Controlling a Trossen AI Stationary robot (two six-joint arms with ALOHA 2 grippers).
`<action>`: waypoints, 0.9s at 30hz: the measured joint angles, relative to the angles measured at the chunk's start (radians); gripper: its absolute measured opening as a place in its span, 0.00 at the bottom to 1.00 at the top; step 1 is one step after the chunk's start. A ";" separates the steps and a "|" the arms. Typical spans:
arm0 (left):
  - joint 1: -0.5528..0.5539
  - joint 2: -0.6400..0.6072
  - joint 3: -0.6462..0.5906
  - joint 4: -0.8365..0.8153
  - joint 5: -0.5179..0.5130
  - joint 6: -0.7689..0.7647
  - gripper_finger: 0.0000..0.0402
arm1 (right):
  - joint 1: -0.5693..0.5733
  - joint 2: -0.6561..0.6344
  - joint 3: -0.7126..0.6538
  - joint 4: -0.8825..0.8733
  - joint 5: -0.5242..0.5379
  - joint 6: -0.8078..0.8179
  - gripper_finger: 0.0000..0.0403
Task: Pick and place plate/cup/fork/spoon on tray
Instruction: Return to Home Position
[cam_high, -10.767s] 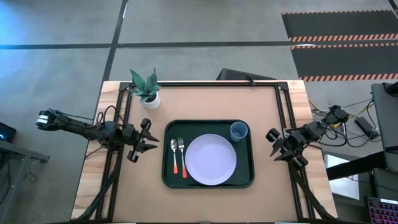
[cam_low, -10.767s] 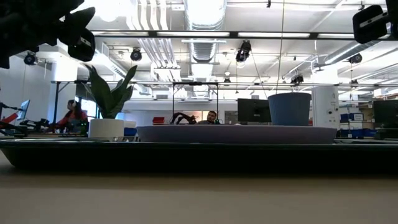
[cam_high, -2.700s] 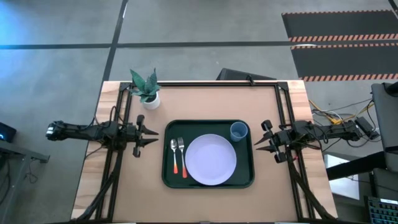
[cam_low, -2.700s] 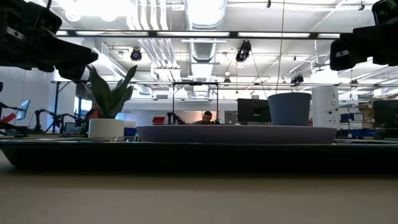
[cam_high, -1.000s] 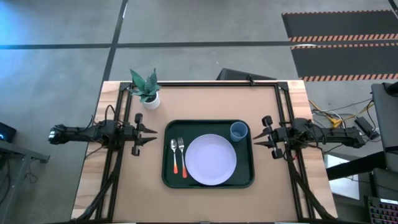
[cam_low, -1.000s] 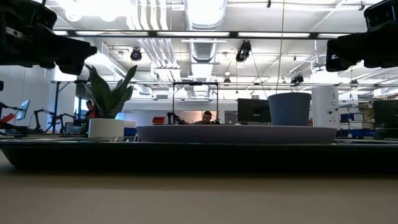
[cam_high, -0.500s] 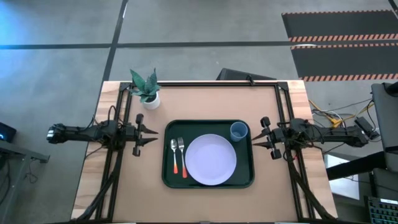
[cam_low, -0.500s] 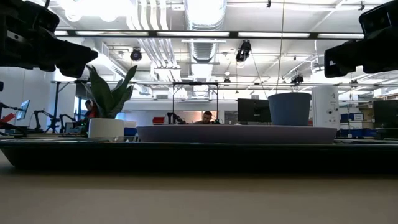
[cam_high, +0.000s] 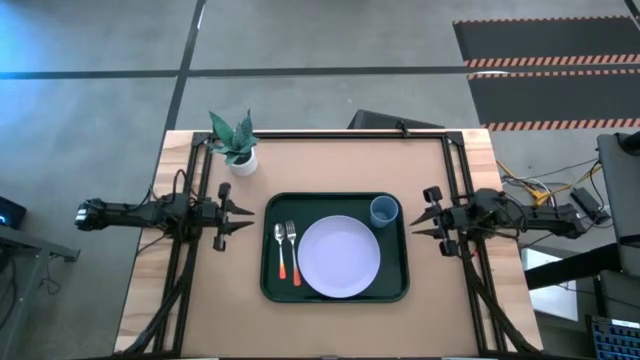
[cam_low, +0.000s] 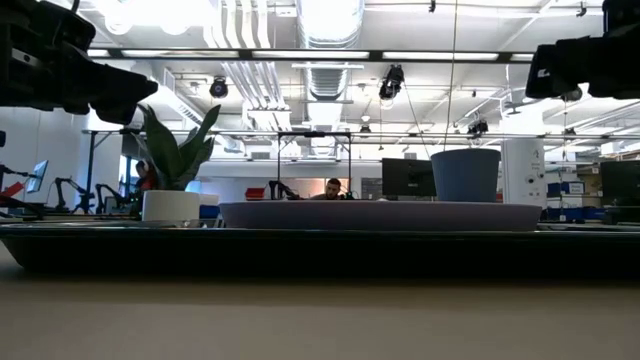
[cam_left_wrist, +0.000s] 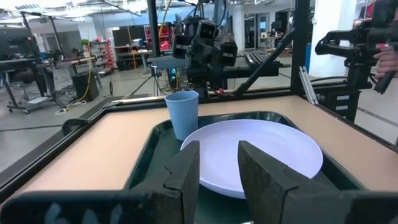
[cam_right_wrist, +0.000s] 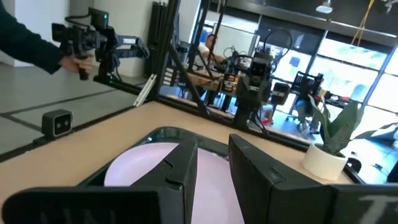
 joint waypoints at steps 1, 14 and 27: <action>0.000 0.000 0.000 0.001 0.000 0.000 0.23 | 0.000 -0.011 0.000 -0.012 0.001 0.008 0.20; 0.000 0.000 0.000 0.002 0.000 0.000 0.23 | 0.000 -0.041 0.003 -0.086 0.292 0.116 0.20; -0.001 0.003 0.000 -0.007 0.001 0.000 0.23 | 0.001 -0.041 0.003 -0.102 0.285 0.098 0.20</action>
